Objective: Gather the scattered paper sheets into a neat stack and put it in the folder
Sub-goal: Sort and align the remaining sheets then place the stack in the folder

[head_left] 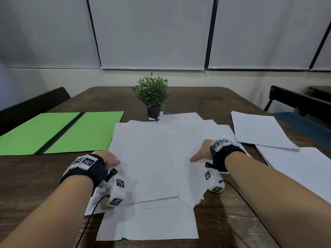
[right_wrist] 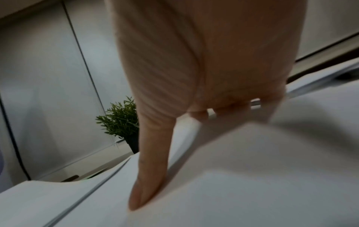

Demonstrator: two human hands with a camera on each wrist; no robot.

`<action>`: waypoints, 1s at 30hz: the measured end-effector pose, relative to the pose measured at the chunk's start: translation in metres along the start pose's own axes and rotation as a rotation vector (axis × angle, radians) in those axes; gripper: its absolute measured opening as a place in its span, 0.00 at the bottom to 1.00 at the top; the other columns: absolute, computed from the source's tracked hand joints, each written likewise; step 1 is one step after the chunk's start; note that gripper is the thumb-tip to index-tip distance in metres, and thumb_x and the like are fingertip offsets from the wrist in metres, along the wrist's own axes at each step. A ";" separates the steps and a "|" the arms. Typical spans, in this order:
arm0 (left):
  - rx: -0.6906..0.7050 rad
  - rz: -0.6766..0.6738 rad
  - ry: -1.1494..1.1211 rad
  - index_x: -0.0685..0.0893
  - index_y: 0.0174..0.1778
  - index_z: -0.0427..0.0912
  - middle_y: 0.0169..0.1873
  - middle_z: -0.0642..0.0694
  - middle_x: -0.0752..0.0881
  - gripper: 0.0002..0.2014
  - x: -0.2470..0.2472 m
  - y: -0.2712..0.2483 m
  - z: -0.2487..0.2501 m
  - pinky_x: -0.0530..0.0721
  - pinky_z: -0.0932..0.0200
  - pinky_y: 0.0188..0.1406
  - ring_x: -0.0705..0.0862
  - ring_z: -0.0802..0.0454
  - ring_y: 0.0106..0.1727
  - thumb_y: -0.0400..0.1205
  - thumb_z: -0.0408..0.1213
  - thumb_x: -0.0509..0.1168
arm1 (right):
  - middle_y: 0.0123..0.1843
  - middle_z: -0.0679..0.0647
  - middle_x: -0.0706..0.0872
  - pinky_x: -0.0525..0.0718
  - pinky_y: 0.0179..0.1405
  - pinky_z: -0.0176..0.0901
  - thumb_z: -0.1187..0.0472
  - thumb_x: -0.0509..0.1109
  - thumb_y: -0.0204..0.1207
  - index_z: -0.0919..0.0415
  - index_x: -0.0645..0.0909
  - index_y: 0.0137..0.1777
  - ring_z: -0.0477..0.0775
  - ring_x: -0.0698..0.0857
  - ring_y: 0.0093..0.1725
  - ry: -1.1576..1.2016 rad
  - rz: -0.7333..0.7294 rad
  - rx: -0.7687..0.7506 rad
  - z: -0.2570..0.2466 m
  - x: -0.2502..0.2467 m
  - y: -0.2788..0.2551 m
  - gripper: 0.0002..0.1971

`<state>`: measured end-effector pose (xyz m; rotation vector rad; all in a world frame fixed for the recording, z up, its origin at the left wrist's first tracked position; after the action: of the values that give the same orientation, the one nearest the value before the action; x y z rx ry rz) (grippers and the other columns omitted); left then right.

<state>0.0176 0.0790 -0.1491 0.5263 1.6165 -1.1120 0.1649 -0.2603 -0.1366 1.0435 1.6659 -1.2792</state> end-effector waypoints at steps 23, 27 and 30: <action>-0.028 0.064 -0.284 0.69 0.76 0.31 0.76 0.35 0.71 0.22 0.006 0.009 -0.006 0.65 0.56 0.74 0.70 0.43 0.77 0.90 0.39 0.51 | 0.61 0.60 0.84 0.79 0.56 0.45 0.61 0.69 0.77 0.62 0.79 0.64 0.64 0.83 0.60 0.386 0.458 -0.082 0.031 -0.089 -0.014 0.16; -0.090 0.053 -0.670 0.71 0.75 0.28 0.73 0.31 0.73 0.23 0.013 0.026 -0.023 0.71 0.50 0.72 0.72 0.37 0.74 0.88 0.40 0.54 | 0.51 0.59 0.84 0.80 0.50 0.48 0.63 0.65 0.79 0.65 0.78 0.55 0.62 0.83 0.50 0.569 0.651 -0.187 0.021 -0.123 -0.038 0.08; -0.092 0.050 -0.905 0.72 0.75 0.31 0.72 0.31 0.74 0.26 0.020 0.041 -0.031 0.74 0.43 0.72 0.74 0.35 0.73 0.87 0.48 0.54 | 0.45 0.59 0.82 0.73 0.41 0.44 0.63 0.65 0.78 0.66 0.76 0.50 0.63 0.81 0.46 0.655 0.739 -0.247 0.009 -0.138 -0.051 0.07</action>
<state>0.0267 0.1214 -0.1837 -0.0267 0.8447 -1.0145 0.1681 -0.2971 0.0058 1.8094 1.5667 -0.2474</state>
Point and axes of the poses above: each hand's wrist, its own y-axis towards the middle knuckle, its own x-axis out of the palm, z = x × y, the point moved 8 cm from there along y, towards the middle knuckle
